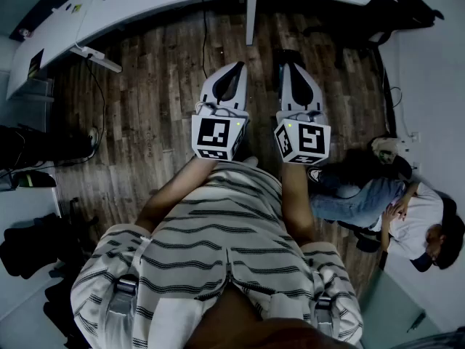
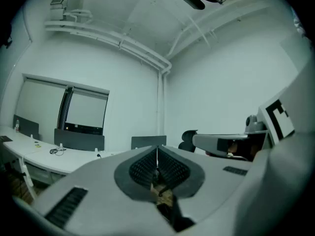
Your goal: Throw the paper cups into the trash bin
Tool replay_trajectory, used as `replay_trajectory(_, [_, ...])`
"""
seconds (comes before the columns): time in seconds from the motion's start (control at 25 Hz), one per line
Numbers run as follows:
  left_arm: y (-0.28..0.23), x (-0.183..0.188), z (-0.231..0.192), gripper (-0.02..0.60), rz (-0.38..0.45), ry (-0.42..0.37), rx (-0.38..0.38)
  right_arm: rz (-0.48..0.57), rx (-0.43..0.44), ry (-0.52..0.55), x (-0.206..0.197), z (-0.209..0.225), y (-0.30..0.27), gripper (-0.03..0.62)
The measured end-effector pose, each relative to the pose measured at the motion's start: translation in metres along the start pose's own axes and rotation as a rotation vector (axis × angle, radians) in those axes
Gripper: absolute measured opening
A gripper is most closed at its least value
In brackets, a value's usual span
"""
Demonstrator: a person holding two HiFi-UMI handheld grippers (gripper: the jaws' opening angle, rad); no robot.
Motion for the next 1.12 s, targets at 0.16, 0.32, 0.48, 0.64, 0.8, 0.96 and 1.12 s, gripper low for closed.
replay_trajectory(0.16, [0.001, 0.002, 0.005, 0.025, -0.001, -0.018, -0.009, 0.003, 0.014, -0.011, 0.001, 0.001, 0.004, 0.009])
replay_trajectory(0.32, [0.005, -0.001, 0.01, 0.025, -0.002, -0.017, 0.002, 0.009, 0.018, -0.009, 0.001, 0.005, 0.01, 0.009])
replay_trajectory(0.48, [0.006, -0.01, 0.018, 0.025, -0.024, -0.021, 0.002, 0.022, 0.043, -0.025, 0.001, 0.01, 0.013, 0.009])
replay_trajectory(0.64, [0.003, -0.011, 0.014, 0.025, -0.03, -0.02, 0.004, 0.011, 0.044, -0.014, -0.001, 0.01, 0.011, 0.009])
replay_trajectory(0.8, [-0.005, -0.012, 0.011, 0.025, -0.028, -0.001, 0.011, -0.005, 0.052, -0.012, -0.006, 0.012, 0.004, 0.009])
replay_trajectory(0.96, [-0.032, -0.011, 0.017, 0.025, -0.018, -0.001, 0.01, -0.013, 0.045, 0.002, -0.005, 0.034, -0.011, 0.009])
replay_trajectory(1.12, [-0.067, -0.018, 0.014, 0.025, -0.032, 0.011, 0.002, -0.028, 0.032, 0.0, -0.009, 0.057, -0.039, 0.009])
Point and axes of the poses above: the fingertips, and each gripper's own axes: y backward along the fingers, z to its right, x out of its top, the point moved 4 cm from there along y, backward along the fingers, and after that the axes turned 1 degree about x, right-handed, at the moved point
